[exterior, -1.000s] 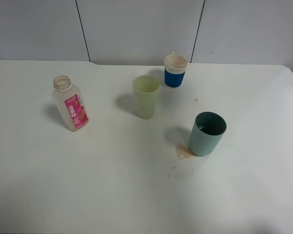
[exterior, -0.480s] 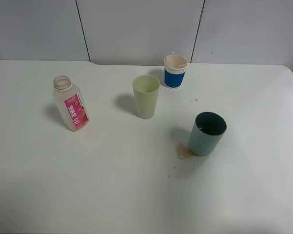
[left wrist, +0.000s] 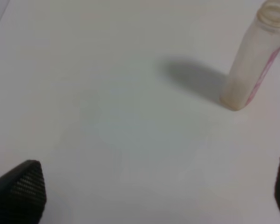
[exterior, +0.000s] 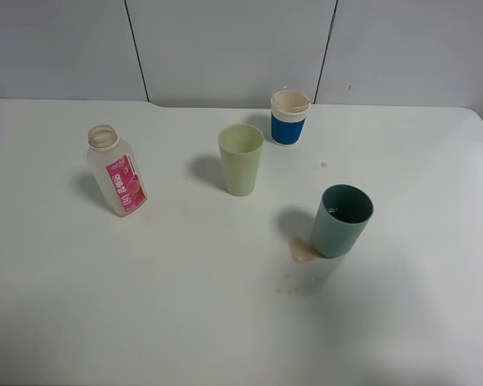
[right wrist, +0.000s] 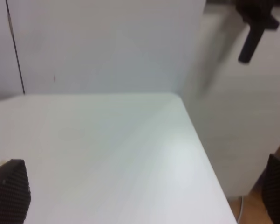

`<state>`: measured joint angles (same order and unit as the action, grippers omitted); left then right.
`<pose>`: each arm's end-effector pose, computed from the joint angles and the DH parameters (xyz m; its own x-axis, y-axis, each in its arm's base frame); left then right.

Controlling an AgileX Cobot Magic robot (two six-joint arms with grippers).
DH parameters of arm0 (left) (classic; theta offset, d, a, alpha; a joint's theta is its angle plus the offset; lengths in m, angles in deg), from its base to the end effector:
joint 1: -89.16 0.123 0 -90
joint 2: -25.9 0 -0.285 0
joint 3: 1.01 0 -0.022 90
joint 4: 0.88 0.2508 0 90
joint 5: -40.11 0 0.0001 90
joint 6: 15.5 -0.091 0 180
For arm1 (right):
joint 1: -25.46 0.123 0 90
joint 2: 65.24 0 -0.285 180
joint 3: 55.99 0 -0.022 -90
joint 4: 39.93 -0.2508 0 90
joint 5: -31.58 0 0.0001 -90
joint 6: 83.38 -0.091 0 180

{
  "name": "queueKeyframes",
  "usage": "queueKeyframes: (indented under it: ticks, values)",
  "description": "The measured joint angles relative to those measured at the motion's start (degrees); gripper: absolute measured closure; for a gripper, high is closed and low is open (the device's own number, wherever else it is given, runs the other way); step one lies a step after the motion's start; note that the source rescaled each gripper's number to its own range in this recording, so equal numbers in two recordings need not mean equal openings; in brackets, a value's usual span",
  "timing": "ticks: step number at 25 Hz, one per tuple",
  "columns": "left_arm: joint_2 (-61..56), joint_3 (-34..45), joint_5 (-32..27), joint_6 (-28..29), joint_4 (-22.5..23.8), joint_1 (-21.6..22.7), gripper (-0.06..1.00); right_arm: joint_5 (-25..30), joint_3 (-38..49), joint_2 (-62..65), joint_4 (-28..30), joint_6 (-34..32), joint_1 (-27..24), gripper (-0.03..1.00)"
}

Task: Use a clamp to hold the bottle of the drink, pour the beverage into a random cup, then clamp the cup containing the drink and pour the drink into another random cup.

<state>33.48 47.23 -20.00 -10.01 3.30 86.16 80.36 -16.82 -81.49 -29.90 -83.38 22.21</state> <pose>-0.0054 0.0060 0.2800 -0.4346 -0.0366 -0.8999 -0.0304 0.9992 -0.0259 0.0073 -0.0124 0.3416 -0.2571 -0.1003 -0.9612 0.1545 0.9775 -0.1434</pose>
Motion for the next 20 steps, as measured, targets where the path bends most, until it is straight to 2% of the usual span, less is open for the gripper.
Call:
queueKeyframes:
  ticks: [6,12,20]
  values:
    - [0.00,0.00,0.00,0.00,0.00,0.00,-0.06,3.88,3.92,7.87,-2.76,0.00,0.00,-0.03]
    - [0.00,0.00,0.00,0.00,0.00,0.00,-0.06,10.07,6.73,8.61,-4.92,0.00,0.00,-0.03]
    - [0.00,0.00,0.00,0.00,0.00,0.00,-0.06,11.70,9.14,8.61,-6.61,0.00,0.00,-0.03]
